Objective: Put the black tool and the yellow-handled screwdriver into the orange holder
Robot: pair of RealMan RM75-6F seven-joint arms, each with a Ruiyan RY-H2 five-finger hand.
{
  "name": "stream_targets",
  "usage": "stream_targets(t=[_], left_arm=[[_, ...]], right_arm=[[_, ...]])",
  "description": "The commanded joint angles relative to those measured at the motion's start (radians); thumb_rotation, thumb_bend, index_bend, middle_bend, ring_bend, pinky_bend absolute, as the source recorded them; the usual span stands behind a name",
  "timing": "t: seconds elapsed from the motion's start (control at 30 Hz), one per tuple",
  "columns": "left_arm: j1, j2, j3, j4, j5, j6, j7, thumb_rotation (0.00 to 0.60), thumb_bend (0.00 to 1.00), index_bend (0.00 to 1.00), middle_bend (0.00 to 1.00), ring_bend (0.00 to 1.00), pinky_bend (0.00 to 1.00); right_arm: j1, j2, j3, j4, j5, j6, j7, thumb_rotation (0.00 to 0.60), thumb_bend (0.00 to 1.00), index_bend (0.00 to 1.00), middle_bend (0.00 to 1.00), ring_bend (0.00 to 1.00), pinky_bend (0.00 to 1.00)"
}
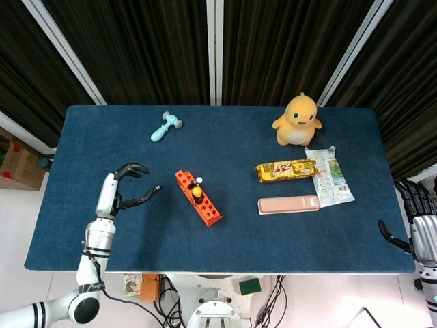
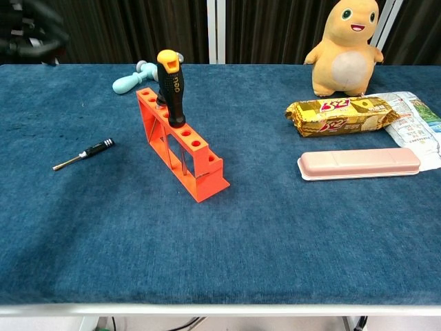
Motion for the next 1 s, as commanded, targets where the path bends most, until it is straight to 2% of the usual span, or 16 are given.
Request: stream_targets(t=[0.03,0.2,0.33,0.47,0.73,1.0], left_arm=[[-0.024,0.079,0.061,0.081,-0.083,-0.098,0.225,0.6,0.22,0.44,0.37,0.28,0.31],[-0.061,0.07,0.101,0.103,-0.174,-0.166,0.405,0.6,0.22,0.39,0.3,0.22,0.28],[-0.094,0.02,0.11,0.123,-0.226,-0.196,0.487,0.6,0.21,0.35,0.28,0.2,0.28],[-0.122,-0.046,0.107,0.178,-0.232,-0.182,0.547,0.598,0.19,0.33,0.27,0.16,0.26],[-0.168,-0.141,0.074,0.263,-0.281,-0.191,0.591,0.598,0.18,0.32,0.27,0.15,0.25],[-0.205,-0.209,0.034,0.355,-0.324,-0.209,0.594,0.599,0.19,0.41,0.28,0.16,0.26]], right_arm=[[0.0,-0.001,-0.001,-0.002,-0.002,0.0,-0.004,0.6,0.34,0.0,0.0,0.0,0.0],[0.001,-0.002,0.001,-0.002,0.002,-0.002,-0.007,0.6,0.34,0.0,0.0,0.0,0.0],[0.002,-0.002,0.001,-0.001,0.003,-0.006,-0.006,0.6,0.34,0.0,0.0,0.0,0.0],[0.001,0.0,0.002,0.001,0.005,-0.003,0.002,0.6,0.34,0.0,0.0,0.0,0.0],[0.004,0.003,0.003,0.005,0.007,-0.009,0.013,0.6,0.34,0.0,0.0,0.0,0.0],[0.001,0.004,0.004,0.006,0.007,-0.002,0.017,0.6,0.34,0.0,0.0,0.0,0.0]])
